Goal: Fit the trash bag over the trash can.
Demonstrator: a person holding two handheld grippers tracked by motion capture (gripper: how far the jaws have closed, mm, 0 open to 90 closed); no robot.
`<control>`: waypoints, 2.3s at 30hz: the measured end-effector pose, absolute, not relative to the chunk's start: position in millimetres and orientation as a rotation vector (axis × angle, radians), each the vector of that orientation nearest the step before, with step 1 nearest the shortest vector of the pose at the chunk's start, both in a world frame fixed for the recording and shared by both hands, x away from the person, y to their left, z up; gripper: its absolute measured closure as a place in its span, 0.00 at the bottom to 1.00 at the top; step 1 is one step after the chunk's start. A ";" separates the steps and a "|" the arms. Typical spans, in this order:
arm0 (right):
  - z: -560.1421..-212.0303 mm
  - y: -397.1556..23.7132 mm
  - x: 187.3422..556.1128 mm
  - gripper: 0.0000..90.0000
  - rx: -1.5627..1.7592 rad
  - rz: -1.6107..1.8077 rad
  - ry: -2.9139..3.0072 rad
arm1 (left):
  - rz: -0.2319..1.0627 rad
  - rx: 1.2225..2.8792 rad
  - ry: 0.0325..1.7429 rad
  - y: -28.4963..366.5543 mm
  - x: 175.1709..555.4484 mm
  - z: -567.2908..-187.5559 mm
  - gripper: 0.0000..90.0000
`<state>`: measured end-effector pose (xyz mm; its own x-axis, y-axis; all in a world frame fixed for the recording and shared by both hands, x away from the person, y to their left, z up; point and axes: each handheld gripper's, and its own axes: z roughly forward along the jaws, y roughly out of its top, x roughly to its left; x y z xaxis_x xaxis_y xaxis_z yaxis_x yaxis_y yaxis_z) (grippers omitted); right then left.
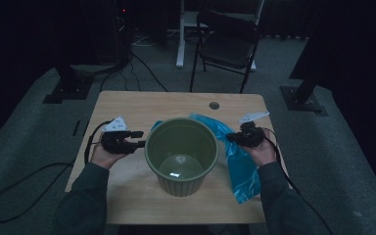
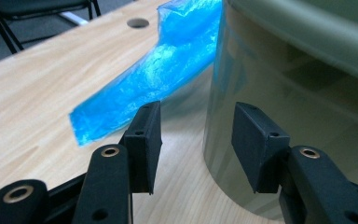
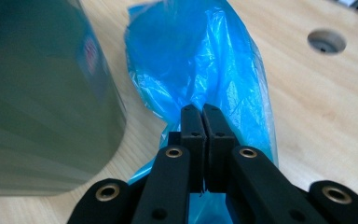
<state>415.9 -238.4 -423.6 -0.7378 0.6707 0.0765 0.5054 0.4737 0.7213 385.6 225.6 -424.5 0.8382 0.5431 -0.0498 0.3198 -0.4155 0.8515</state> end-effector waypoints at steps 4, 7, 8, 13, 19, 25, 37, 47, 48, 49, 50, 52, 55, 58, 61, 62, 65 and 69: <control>-403.6 -236.6 416.4 0.99 0.984 1.144 2.491 | 0.290 2.015 0.624 229.8 384.1 -413.7 0.59; -391.0 -234.1 417.0 0.99 0.958 1.162 2.485 | 0.290 2.006 0.606 229.5 382.8 -405.7 0.59; -387.1 -232.9 417.0 0.99 0.947 1.165 2.483 | 0.294 2.005 0.603 228.7 382.4 -403.5 0.59; -365.4 -223.7 416.7 0.99 0.897 1.189 2.472 | 0.293 2.014 0.580 225.5 381.5 -397.3 0.58; -345.2 -212.3 415.2 0.99 0.836 1.217 2.479 | 0.296 2.020 0.579 223.6 380.7 -399.0 0.59; -329.8 -200.1 413.2 0.99 0.780 1.246 2.496 | 0.295 2.026 0.574 217.2 384.3 -399.0 0.59; -303.0 -160.6 411.9 0.99 0.648 1.270 2.528 | 0.342 1.994 0.558 198.3 391.2 -390.9 0.58; -299.0 -108.4 412.0 0.99 0.520 1.262 2.604 | 0.417 1.931 0.553 196.9 386.6 -376.7 0.54; -299.5 -103.8 412.4 0.99 0.513 1.262 2.610 | 0.422 1.931 0.548 196.7 386.0 -375.5 0.53; -299.7 -99.8 413.0 0.99 0.507 1.263 2.619 | 0.426 1.931 0.544 196.4 385.4 -374.2 0.53; -300.1 -95.9 413.8 0.99 0.500 1.274 2.622 | 0.428 1.927 0.540 196.0 384.6 -372.9 0.53; -300.7 -88.4 415.5 0.99 0.486 1.294 2.635 | 0.433 1.924 0.530 195.1 383.6 -370.1 0.52; -301.0 -76.1 416.5 0.99 0.474 1.306 2.649 | 0.438 1.914 0.513 192.4 382.4 -366.8 0.52; -301.6 -65.2 416.9 0.99 0.460 1.322 2.666 | 0.445 1.914 0.507 189.1 381.9 -365.0 0.52; -302.6 -56.4 417.1 0.99 0.446 1.335 2.676 | 0.449 1.918 0.504 186.4 382.3 -364.1 0.53; -302.9 -53.9 416.8 0.99 0.447 1.343 2.682 | 0.450 1.920 0.504 185.7 382.4 -363.9 0.55; -304.0 -48.2 415.9 0.99 0.430 1.348 2.690 | 0.469 1.937 0.504 183.8 382.6 -363.6 0.75; -305.0 -48.4 415.8 0.99 0.428 1.350 2.697 | 0.465 1.935 0.486 183.1 382.0 -363.5 0.95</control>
<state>415.8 -48.4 -305.0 -0.9560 0.2907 0.0397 0.2059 0.5686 0.7964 382.0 183.1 -363.5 0.8427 0.5285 0.1026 0.1253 -0.3780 0.9173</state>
